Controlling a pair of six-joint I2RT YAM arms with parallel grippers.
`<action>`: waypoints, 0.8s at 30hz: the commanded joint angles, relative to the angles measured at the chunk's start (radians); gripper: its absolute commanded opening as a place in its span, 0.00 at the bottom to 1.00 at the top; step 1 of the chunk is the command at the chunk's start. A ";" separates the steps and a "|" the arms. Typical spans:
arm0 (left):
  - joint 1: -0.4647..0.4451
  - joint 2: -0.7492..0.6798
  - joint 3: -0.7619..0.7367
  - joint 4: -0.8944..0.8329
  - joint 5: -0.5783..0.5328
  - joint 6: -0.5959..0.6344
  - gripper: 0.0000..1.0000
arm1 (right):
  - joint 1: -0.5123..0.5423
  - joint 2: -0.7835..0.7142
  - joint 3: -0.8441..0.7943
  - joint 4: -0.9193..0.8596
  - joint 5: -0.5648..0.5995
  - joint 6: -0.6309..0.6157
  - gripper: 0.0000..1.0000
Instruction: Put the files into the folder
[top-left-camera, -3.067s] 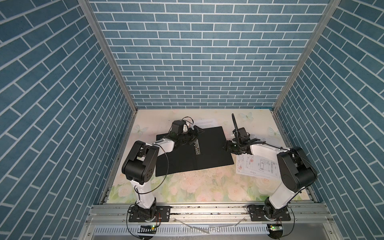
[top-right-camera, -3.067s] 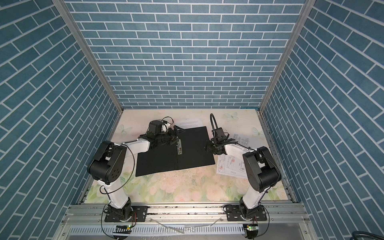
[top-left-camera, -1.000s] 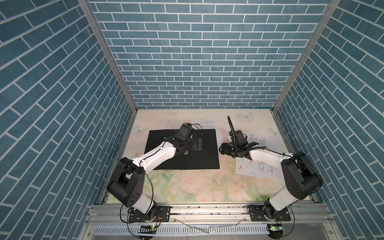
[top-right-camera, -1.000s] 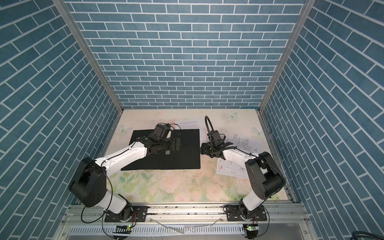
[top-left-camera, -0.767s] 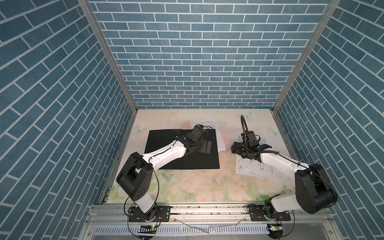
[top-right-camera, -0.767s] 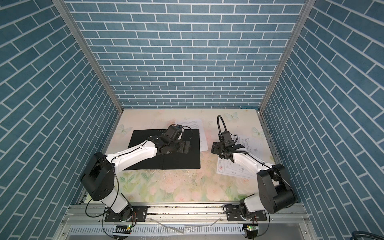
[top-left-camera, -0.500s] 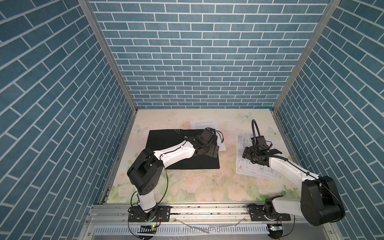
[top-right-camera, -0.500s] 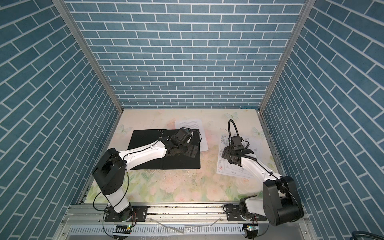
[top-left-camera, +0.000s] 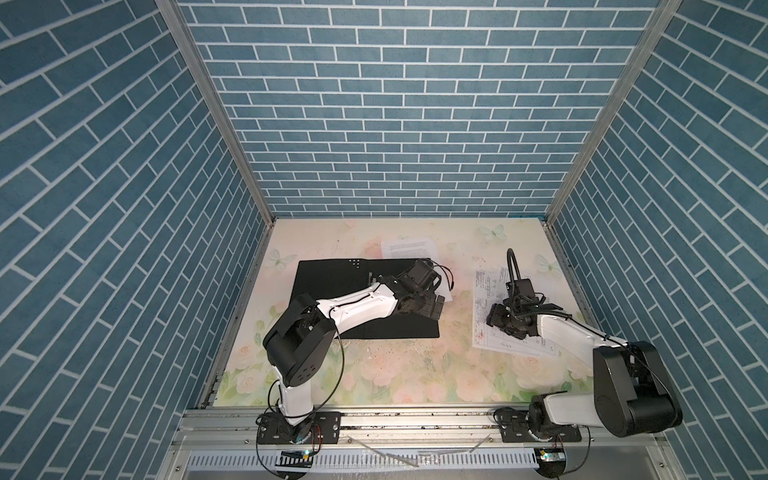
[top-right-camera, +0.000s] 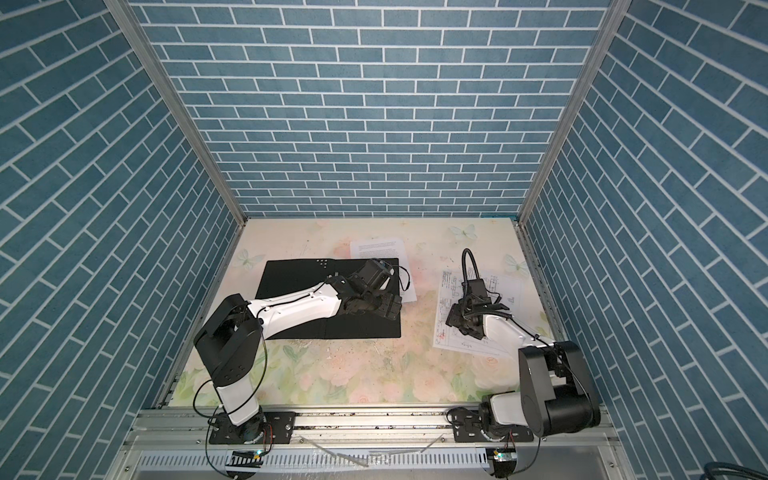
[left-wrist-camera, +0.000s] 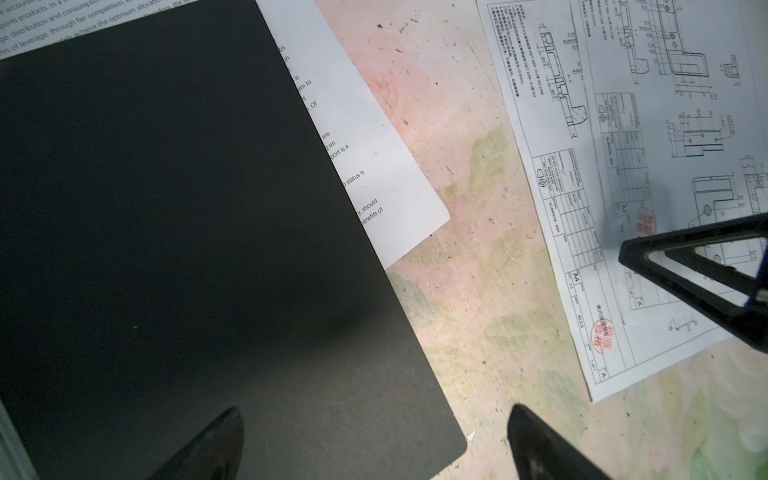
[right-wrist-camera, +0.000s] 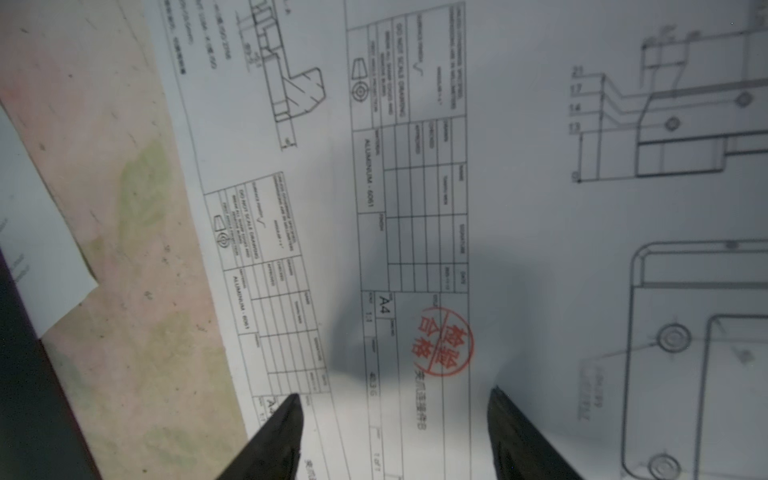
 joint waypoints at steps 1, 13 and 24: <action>0.009 -0.004 -0.023 0.012 0.002 -0.011 1.00 | 0.011 0.040 -0.013 0.045 -0.086 -0.008 0.67; 0.046 0.019 0.006 0.012 0.027 -0.054 1.00 | 0.024 0.010 0.061 -0.030 -0.015 -0.028 0.67; 0.091 -0.019 -0.053 0.038 0.034 -0.092 1.00 | 0.145 0.149 0.295 0.011 -0.053 0.014 0.67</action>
